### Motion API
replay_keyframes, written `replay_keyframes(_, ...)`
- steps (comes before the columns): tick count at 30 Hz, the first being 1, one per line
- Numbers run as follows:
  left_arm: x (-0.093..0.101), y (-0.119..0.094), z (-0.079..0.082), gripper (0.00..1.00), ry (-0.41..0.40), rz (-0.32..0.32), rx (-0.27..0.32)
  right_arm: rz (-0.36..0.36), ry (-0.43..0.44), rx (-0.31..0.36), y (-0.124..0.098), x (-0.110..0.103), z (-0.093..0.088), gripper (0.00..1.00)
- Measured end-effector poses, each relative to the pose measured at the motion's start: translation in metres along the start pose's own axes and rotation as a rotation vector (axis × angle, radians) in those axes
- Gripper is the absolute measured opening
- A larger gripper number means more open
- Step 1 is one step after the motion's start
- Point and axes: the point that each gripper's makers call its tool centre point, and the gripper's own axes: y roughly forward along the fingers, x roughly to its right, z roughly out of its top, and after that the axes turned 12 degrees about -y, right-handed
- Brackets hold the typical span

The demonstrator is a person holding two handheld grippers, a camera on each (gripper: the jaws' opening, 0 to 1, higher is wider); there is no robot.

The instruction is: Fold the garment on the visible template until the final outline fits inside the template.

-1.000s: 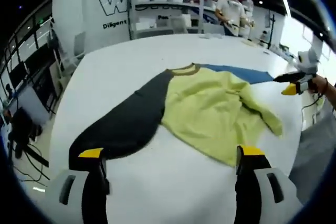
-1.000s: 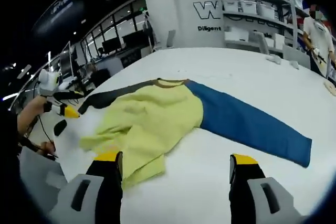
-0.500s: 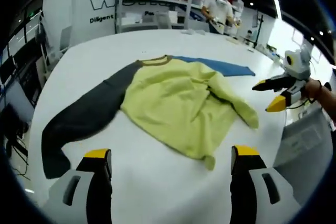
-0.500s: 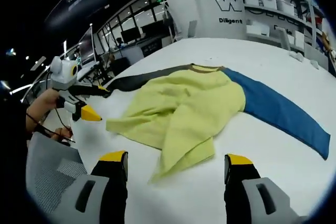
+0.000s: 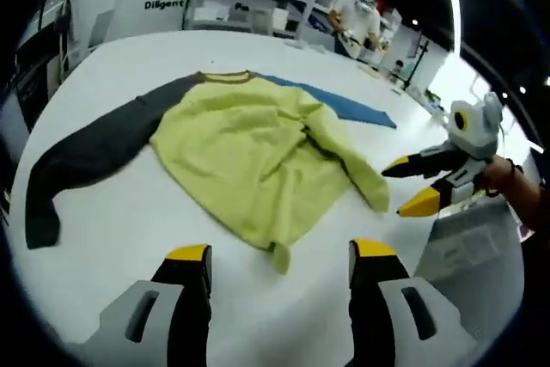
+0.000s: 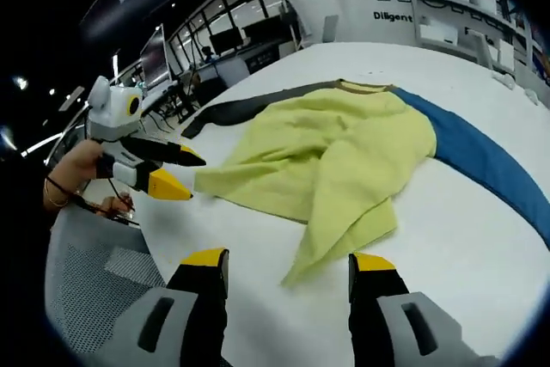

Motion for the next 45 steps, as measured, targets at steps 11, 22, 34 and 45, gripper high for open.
replay_keyframes(11,0.005,0.008,-0.014,0.34,-0.059,-0.020,-0.042,-0.007,0.003,-0.053,0.008,-0.003,-0.016,0.15)
replay_keyframes(22,0.000,0.011,-0.016,0.11,-0.059,-0.013,-0.041,-0.022,-0.027,-0.050,0.007,0.001,-0.016,0.00)
replay_keyframes(34,0.001,0.006,-0.014,0.00,-0.054,-0.022,-0.040,-0.038,-0.029,-0.035,-0.014,0.007,-0.010,0.00)
replay_keyframes(45,-0.015,-0.019,-0.024,0.00,-0.094,0.024,-0.104,-0.053,0.062,0.036,-0.052,0.016,0.005,0.00)
